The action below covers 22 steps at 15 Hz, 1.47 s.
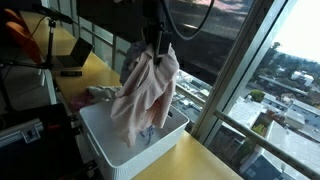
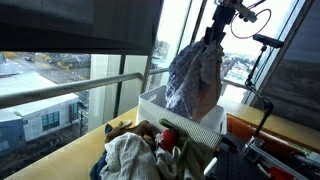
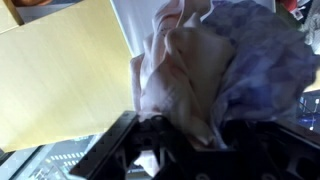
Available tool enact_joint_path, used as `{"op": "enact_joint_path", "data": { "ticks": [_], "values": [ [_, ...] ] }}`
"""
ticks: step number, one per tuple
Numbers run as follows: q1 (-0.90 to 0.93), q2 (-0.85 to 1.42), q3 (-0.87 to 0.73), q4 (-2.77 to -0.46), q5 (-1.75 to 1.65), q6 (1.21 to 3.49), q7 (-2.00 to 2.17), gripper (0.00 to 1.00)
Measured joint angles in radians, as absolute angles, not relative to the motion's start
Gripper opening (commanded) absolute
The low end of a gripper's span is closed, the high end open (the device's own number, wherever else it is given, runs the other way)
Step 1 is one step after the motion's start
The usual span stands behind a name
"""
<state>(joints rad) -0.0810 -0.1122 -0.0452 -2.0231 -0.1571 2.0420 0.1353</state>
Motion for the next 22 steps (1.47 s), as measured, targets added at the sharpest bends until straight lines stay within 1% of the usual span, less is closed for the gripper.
{"op": "enact_joint_path", "data": {
  "ticks": [4, 5, 9, 14, 18, 22],
  "values": [
    [-0.072, -0.113, -0.037, -2.011, -0.175, 2.043, 0.131, 0.97],
    [-0.063, -0.114, -0.028, -2.011, -0.178, 2.043, 0.131, 1.00],
    [0.001, -0.113, 0.037, -2.046, -0.180, 2.049, 0.156, 1.00],
    [0.104, -0.073, 0.139, -2.145, -0.179, 2.142, 0.231, 1.00],
    [0.178, 0.037, 0.203, -2.169, -0.199, 2.236, 0.293, 1.00],
    [0.250, 0.187, 0.219, -2.120, -0.313, 2.306, 0.362, 1.00]
  ]
}}
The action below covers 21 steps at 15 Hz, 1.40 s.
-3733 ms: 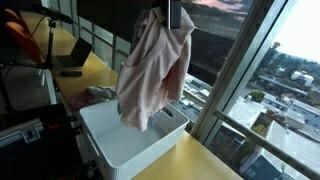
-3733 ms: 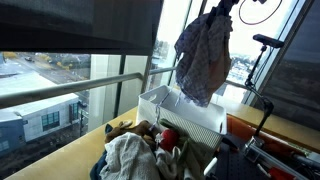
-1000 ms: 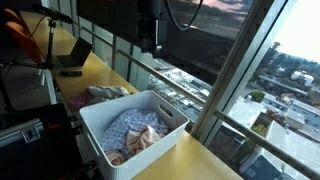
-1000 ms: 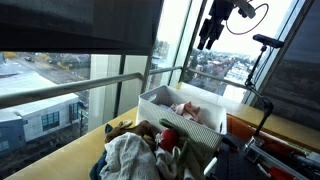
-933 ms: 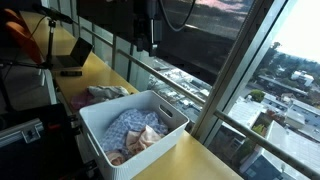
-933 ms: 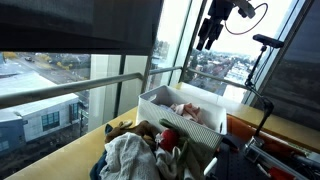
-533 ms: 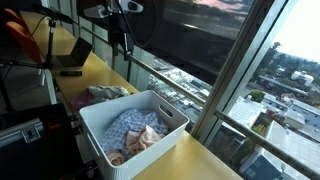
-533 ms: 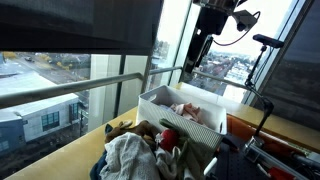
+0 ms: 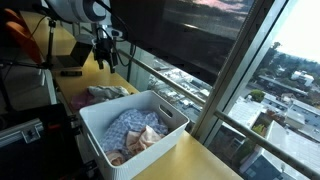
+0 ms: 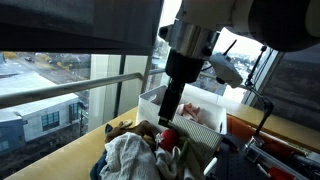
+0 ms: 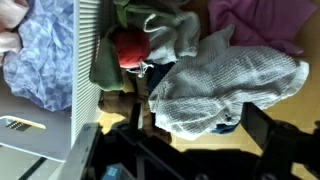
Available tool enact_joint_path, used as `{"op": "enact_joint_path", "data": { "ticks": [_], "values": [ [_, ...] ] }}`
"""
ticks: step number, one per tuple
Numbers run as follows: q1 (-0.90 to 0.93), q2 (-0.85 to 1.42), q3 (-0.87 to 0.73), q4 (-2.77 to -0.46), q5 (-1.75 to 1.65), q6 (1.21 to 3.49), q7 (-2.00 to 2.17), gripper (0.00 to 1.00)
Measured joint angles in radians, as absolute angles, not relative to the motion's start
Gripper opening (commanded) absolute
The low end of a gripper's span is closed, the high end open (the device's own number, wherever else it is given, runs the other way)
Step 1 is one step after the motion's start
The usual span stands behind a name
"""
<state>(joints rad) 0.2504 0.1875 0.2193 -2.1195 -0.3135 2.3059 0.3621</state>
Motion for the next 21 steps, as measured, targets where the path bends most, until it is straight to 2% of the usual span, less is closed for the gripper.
{"op": "enact_joint_path", "data": {
  "ticks": [10, 14, 20, 21],
  "values": [
    [0.277, 0.564, 0.124, -1.831, -0.383, 2.365, 0.219, 1.00],
    [0.245, 0.670, 0.122, -1.816, -0.281, 2.377, 0.116, 1.00],
    [0.230, 0.711, 0.156, -1.853, -0.164, 2.375, -0.013, 1.00],
    [0.226, 0.719, 0.156, -1.864, -0.156, 2.375, -0.026, 0.88]
  ]
}}
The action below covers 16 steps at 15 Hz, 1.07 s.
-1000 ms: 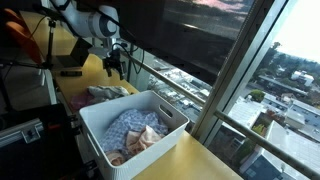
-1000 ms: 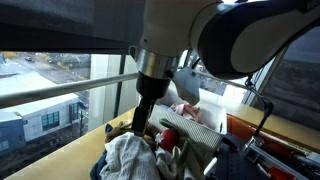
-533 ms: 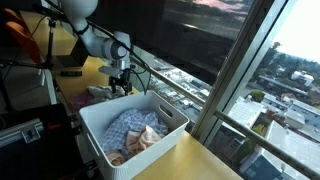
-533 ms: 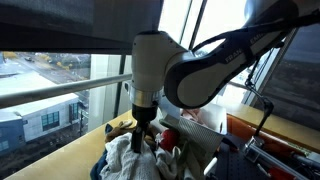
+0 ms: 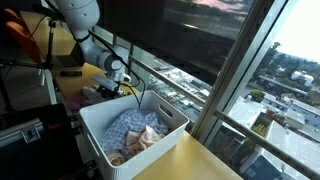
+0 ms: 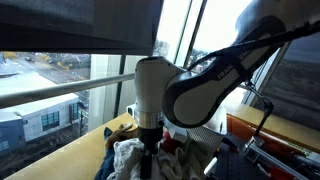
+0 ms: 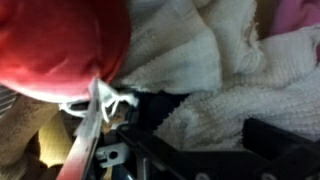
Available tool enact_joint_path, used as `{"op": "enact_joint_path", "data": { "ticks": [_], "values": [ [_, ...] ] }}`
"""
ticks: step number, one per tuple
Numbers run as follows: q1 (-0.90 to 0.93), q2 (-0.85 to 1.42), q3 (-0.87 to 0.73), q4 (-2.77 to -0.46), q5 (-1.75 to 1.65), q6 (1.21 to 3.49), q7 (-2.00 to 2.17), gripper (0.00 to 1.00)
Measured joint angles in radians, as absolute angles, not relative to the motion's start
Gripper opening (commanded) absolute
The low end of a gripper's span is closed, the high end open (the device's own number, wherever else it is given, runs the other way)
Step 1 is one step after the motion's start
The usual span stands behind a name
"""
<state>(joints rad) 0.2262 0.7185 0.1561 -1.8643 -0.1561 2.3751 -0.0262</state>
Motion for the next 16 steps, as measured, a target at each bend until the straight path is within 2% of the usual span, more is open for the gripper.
{"op": "enact_joint_path", "data": {
  "ticks": [1, 11, 16],
  "values": [
    [0.221, 0.725, 0.156, -1.877, -0.151, 2.375, -0.038, 0.74],
    [0.207, 0.685, 0.156, -1.969, -0.147, 2.372, -0.060, 0.01],
    [0.217, 0.550, 0.163, -2.109, -0.148, 2.373, -0.052, 0.01]
  ]
}}
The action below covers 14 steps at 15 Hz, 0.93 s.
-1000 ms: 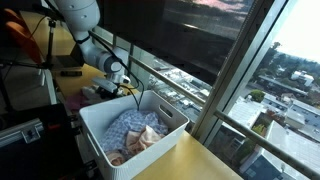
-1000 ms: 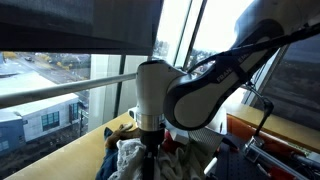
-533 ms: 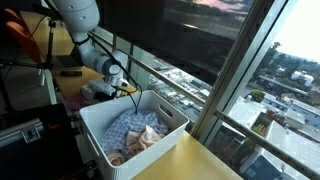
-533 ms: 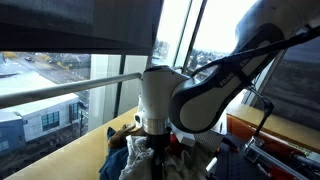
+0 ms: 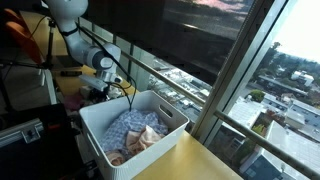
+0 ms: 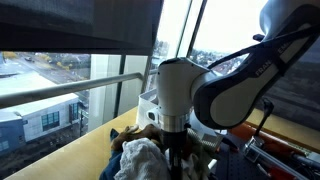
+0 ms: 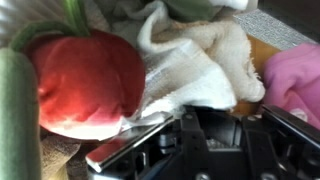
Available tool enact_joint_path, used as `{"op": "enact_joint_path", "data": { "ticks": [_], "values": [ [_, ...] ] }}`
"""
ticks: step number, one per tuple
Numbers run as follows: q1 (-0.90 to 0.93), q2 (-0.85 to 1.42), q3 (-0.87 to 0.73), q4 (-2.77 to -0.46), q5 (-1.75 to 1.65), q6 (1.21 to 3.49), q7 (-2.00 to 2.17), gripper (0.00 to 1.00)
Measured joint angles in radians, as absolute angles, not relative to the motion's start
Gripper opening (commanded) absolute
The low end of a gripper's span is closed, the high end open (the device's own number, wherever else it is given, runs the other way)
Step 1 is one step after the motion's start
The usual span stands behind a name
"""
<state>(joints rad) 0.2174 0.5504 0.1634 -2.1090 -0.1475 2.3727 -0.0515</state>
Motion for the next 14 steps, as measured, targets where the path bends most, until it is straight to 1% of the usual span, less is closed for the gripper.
{"op": "enact_joint_path", "data": {
  "ticks": [6, 7, 8, 10, 14],
  "values": [
    [0.223, 0.302, 0.171, -2.239, -0.148, 2.357, -0.039, 0.01],
    [0.221, 0.264, 0.171, -2.253, -0.148, 2.348, -0.039, 0.09],
    [0.219, 0.228, 0.171, -2.265, -0.148, 2.338, -0.039, 0.30],
    [0.208, 0.168, 0.169, -2.287, -0.148, 2.319, -0.039, 0.42],
    [0.172, 0.122, 0.159, -2.338, -0.148, 2.315, -0.051, 0.72]
  ]
}}
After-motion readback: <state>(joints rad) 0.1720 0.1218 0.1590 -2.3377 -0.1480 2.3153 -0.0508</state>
